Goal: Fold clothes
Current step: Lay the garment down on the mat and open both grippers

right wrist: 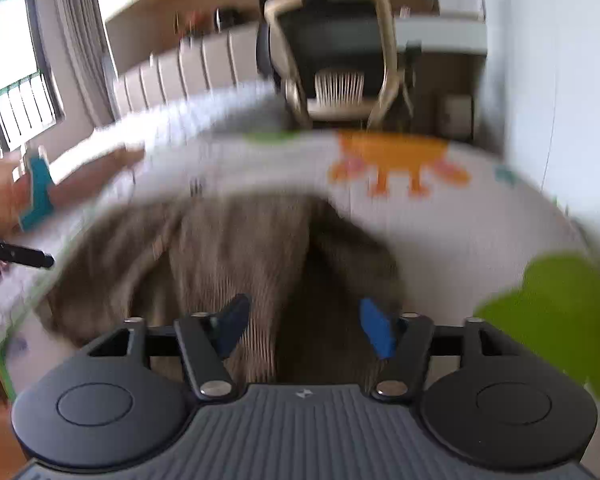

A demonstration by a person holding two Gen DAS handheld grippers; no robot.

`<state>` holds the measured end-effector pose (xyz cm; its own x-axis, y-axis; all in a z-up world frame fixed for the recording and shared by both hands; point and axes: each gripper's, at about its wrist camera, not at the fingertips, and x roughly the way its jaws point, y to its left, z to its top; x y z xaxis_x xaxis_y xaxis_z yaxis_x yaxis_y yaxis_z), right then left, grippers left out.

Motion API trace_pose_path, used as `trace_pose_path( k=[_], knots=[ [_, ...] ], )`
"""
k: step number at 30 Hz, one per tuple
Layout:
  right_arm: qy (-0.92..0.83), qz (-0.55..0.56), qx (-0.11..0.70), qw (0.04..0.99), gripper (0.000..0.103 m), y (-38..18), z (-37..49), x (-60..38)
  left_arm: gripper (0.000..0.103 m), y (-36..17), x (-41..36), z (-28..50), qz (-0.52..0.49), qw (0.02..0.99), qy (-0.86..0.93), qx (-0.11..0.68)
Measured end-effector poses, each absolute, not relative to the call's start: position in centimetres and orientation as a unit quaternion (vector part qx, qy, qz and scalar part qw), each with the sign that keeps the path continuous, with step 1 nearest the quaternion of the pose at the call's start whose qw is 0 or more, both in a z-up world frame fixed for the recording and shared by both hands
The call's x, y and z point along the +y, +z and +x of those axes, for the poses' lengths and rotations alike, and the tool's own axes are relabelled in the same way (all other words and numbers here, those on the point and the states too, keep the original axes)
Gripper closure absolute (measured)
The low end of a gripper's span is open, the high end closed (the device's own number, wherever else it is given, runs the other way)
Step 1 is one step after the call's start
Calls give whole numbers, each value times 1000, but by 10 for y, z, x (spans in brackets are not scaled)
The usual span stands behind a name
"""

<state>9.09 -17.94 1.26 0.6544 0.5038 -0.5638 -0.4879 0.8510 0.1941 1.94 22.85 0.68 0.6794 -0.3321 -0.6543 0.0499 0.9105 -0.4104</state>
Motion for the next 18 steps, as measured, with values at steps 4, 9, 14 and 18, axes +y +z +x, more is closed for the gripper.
trace_pose_path(
  k=[4, 9, 14, 18],
  knots=[
    [306, 29, 276, 911, 29, 33, 108, -154, 16, 28, 223, 40, -208, 910, -122, 336],
    [350, 51, 296, 888, 0, 10, 157, -85, 9, 7, 201, 91, -244, 899, -138, 336],
    [318, 41, 346, 882, 0, -33, 179, -61, 3, -28, 177, 113, -185, 908, -87, 367],
    [307, 47, 357, 881, 0, -33, 176, -59, 0, -29, 162, 110, -137, 918, -87, 361]
  ],
)
